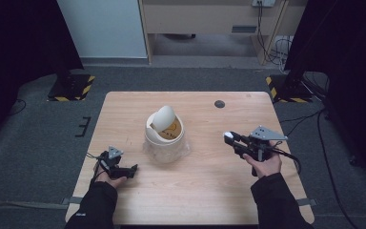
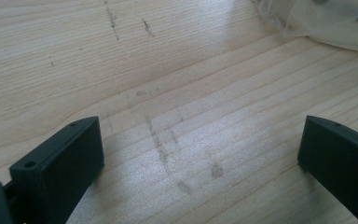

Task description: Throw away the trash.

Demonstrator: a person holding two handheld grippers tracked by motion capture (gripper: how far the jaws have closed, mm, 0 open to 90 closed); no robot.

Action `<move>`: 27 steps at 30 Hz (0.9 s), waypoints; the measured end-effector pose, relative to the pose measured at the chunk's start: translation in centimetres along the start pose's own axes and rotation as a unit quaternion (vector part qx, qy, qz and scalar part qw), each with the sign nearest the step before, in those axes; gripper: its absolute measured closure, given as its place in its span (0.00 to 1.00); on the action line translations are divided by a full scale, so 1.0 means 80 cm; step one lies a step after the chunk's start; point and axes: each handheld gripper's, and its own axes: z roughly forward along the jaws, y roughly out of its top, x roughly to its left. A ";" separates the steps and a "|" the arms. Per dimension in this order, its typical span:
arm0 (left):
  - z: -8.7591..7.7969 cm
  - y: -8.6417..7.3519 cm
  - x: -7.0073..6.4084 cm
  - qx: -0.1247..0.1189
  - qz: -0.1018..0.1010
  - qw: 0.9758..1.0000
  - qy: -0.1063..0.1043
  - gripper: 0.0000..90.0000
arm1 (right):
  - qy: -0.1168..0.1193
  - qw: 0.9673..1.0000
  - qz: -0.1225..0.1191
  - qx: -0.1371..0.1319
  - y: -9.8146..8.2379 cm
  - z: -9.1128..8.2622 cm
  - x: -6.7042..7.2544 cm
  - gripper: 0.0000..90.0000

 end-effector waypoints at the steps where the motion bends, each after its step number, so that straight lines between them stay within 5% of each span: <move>1: 0.000 0.000 0.000 0.000 0.000 1.000 0.000 0.00 | 0.002 1.000 0.001 -0.010 0.005 0.001 0.001 0.76; 27: 0.000 0.000 0.000 0.000 0.000 1.000 0.000 0.00 | 0.034 0.996 -0.016 -0.080 0.096 0.034 0.023 0.76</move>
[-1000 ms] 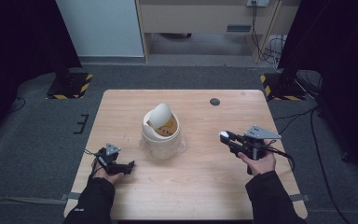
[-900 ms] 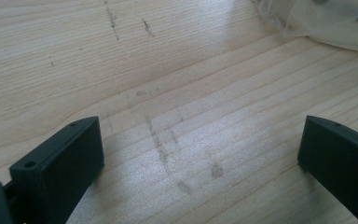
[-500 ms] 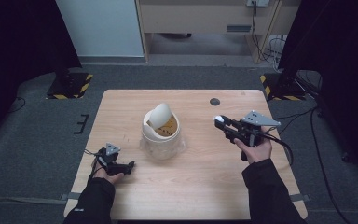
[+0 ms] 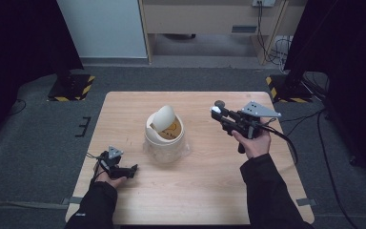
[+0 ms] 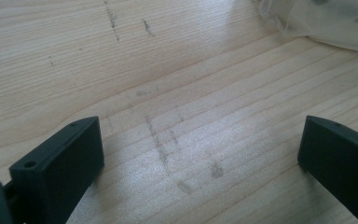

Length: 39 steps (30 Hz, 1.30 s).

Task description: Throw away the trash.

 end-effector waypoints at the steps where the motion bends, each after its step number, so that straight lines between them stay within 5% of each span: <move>1: 0.000 0.000 0.000 0.000 0.000 1.000 0.000 0.00 | 0.001 1.000 0.000 0.001 0.002 0.002 0.001 0.76; 24: 0.000 0.000 0.000 0.000 0.000 1.000 0.000 0.00 | 0.026 1.000 -0.009 -0.011 0.046 0.062 0.019 0.77; 39: 0.000 0.000 0.000 0.000 0.000 1.000 0.000 0.00 | 0.056 0.998 -0.011 0.034 0.003 0.096 0.041 0.77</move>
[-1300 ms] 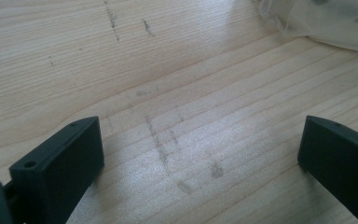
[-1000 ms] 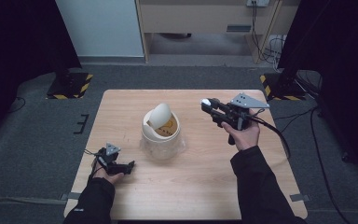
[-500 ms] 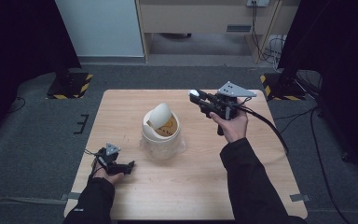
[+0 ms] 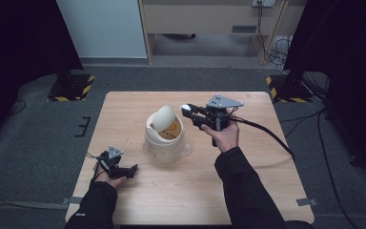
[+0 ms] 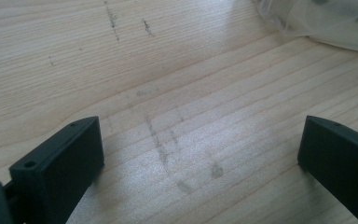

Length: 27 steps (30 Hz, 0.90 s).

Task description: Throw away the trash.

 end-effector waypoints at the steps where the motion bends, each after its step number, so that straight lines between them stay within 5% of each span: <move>1: 0.000 0.000 0.000 0.000 0.000 1.000 0.000 0.00 | 0.003 1.000 0.001 0.004 -0.004 0.002 0.002 0.77; 27: 0.000 0.000 0.000 0.000 0.000 1.000 0.000 0.00 | 0.038 0.995 -0.003 0.087 -0.054 0.035 0.021 0.77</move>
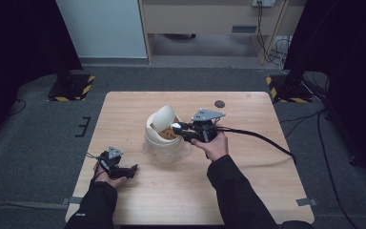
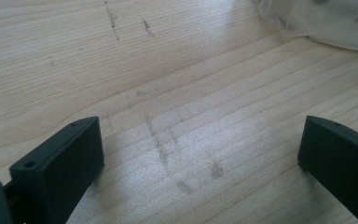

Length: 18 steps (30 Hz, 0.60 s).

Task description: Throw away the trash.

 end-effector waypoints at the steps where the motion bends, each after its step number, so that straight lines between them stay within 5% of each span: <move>1: 0.000 0.000 0.000 0.000 0.000 1.000 0.000 0.00 | 0.000 1.000 0.000 0.002 0.000 0.001 0.000 0.77; 12: 0.000 0.000 0.000 0.000 0.000 1.000 0.000 0.00 | -0.002 1.000 -0.005 0.025 -0.005 0.024 0.001 0.75; 18: 0.000 0.000 0.000 0.000 0.000 1.000 0.001 0.00 | 0.002 0.999 -0.005 0.032 -0.006 0.025 0.001 0.60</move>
